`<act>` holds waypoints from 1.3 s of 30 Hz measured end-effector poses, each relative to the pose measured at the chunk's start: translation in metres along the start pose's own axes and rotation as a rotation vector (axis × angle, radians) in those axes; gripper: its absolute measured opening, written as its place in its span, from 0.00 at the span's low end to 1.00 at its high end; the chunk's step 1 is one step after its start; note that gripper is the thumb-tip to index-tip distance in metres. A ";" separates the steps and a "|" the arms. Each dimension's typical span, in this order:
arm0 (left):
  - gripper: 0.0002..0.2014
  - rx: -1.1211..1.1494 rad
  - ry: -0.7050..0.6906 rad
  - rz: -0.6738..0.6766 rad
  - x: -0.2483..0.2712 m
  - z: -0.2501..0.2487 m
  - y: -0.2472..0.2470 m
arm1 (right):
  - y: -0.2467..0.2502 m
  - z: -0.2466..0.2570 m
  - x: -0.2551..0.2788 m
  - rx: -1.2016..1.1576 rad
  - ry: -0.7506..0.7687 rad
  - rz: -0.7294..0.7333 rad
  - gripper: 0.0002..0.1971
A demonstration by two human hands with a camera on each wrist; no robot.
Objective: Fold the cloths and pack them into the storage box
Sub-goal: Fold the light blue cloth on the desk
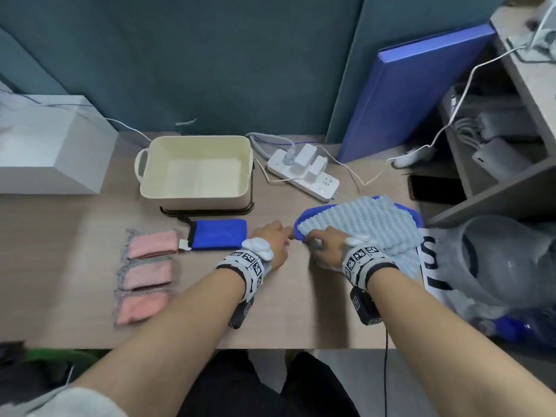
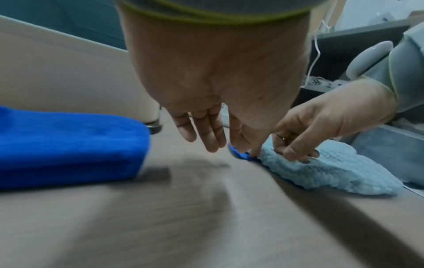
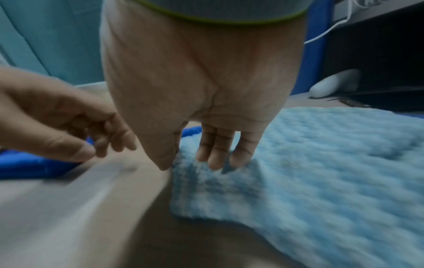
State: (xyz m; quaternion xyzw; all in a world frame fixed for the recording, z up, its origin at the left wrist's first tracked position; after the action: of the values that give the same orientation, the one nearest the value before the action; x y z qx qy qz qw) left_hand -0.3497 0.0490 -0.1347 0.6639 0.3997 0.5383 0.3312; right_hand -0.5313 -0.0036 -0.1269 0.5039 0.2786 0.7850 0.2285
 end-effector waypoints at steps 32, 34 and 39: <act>0.16 0.224 -0.129 -0.311 0.039 -0.075 0.068 | 0.065 -0.025 0.084 -0.250 0.055 -0.361 0.08; 0.16 0.266 -0.160 -0.329 0.065 -0.068 0.077 | 0.063 -0.007 0.102 -0.199 0.055 -0.385 0.09; 0.16 0.210 -0.202 -0.456 0.101 -0.048 0.100 | 0.066 0.013 0.130 -0.140 0.055 -0.421 0.12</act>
State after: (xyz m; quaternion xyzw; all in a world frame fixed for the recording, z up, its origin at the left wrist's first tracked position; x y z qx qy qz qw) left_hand -0.3688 0.0927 0.0068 0.6376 0.5576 0.3365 0.4115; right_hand -0.5743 0.0335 0.0075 0.3960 0.3285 0.7507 0.4144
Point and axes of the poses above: each hand's wrist, its own x-axis away from the middle knuckle, its own y-axis out of the back of the hand, z = x × y, the point moved 3 cm from there along -x, towards the middle knuckle, and after that the axes turned 6 degrees about -x, right-handed, at the moved point
